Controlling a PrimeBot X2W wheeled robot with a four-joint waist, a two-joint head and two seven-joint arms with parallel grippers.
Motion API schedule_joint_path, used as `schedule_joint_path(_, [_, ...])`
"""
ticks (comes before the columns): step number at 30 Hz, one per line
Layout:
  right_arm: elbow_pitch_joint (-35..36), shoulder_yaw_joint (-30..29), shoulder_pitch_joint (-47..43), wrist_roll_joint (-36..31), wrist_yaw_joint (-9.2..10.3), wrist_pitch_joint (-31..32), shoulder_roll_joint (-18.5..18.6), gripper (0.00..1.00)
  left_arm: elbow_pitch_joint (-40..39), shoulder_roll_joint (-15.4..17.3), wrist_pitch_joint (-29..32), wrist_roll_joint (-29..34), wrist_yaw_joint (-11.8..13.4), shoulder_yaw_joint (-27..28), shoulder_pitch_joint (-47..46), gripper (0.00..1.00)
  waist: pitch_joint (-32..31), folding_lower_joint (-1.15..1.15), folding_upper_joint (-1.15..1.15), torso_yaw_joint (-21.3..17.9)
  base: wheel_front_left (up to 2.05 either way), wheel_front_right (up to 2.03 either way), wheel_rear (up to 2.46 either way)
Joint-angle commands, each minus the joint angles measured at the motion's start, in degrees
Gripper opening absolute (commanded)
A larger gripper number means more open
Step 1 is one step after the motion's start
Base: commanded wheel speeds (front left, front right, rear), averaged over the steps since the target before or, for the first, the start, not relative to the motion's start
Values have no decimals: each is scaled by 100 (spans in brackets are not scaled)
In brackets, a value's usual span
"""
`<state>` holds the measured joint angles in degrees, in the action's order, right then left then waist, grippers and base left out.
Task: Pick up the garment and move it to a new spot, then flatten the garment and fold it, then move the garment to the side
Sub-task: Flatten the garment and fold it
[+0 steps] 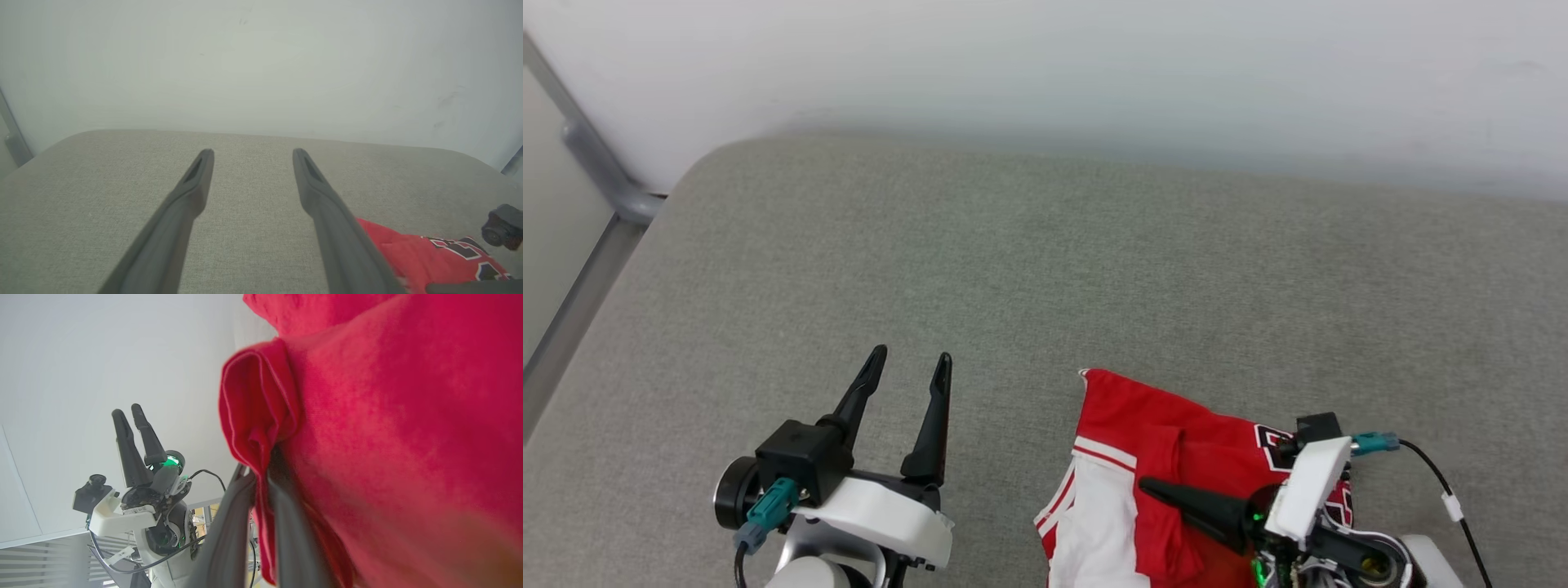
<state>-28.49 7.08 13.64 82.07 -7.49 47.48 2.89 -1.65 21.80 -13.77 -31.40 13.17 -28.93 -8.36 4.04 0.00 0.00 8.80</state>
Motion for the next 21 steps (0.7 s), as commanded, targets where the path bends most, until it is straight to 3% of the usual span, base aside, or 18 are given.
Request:
schedule_joint_path(1, [-49,170,108,20,2,-161,-1,0,29,-37,-28,21,-7,-1,-84,100,101,0,0,102,0,0,0])
schedule_joint_path(2, [-51,248,129,61,1,-261,-1,25,45,-45,-41,22,-19,5,-94,100,116,0,0,118,0,0,0])
schedule_joint_path(3, [7,323,156,86,1,-359,-1,100,57,-55,-49,20,-28,11,-98,100,132,0,0,127,0,0,0])
schedule_joint_path(8, [342,581,80,165,1,-753,-2,100,118,-63,-79,10,-32,86,-62,100,143,0,0,98,0,0,0])
schedule_joint_path(12, [866,648,-54,-353,1,-1398,79,100,163,-36,-103,5,1,137,29,100,67,0,0,-15,0,0,0])
schedule_joint_path(21, [1538,397,-319,-2856,2,-3722,676,100,250,-19,-114,-15,93,266,179,100,-183,0,0,-434,0,0,0])
